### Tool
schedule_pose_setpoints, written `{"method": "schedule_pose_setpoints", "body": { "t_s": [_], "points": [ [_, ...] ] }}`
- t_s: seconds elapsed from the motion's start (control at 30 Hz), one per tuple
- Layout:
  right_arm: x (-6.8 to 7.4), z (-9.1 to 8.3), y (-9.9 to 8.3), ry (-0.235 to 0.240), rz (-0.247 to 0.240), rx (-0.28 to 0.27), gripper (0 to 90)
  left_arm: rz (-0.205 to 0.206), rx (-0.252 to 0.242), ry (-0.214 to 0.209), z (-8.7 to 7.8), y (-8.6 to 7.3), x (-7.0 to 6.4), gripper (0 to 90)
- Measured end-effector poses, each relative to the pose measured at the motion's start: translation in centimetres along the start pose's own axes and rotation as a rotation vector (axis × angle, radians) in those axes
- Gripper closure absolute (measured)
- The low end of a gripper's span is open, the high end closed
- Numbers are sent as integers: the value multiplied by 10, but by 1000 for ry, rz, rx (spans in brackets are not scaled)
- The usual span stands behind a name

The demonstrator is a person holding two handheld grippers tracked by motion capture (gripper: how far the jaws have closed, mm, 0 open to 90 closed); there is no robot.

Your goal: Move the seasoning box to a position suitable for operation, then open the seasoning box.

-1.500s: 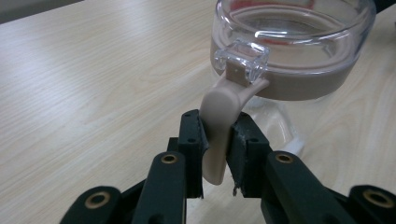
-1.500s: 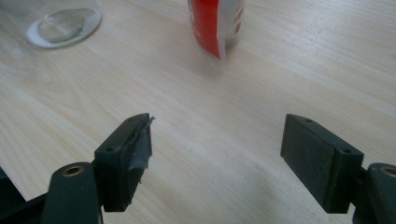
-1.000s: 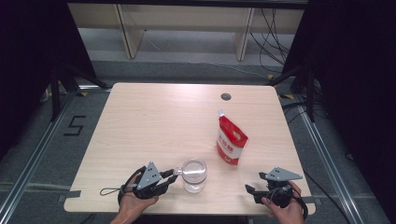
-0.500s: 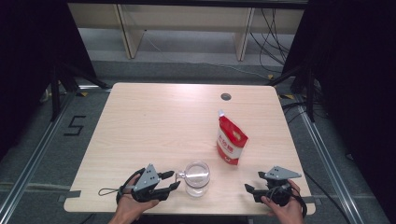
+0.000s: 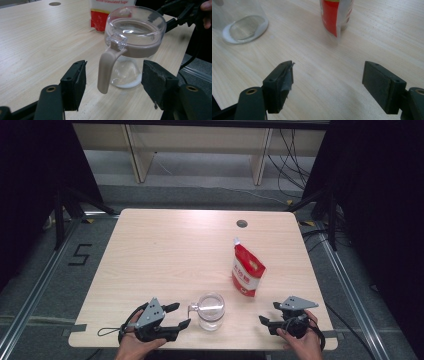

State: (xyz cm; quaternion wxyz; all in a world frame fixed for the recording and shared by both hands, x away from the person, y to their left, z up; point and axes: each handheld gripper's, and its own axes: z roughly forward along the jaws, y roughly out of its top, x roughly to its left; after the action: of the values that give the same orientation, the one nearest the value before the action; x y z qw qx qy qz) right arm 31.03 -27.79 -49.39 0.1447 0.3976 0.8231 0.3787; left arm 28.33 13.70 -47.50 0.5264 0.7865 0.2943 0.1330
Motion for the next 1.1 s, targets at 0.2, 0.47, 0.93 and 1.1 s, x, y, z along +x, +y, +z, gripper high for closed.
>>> {"method": "schedule_pose_setpoints", "body": {
  "t_s": [0.2, 0.47, 0.93, 1.1],
  "points": [
    [-1, 0, 0, -3, 0, -1, 259, -21, 7, -15, -1, 3, -2, 364],
    [-1, 1, 0, -3, -13, -6, 259, -43, -20, -35, -8, 16, -2, 477],
    [8, -4, 7, 15, -18, -64, 268, 46, -51, -9, -2, 40, 1, 851],
    [7, -5, 6, 19, -19, -80, 269, 50, -27, 3, 8, 42, 0, 893]
  ]
}}
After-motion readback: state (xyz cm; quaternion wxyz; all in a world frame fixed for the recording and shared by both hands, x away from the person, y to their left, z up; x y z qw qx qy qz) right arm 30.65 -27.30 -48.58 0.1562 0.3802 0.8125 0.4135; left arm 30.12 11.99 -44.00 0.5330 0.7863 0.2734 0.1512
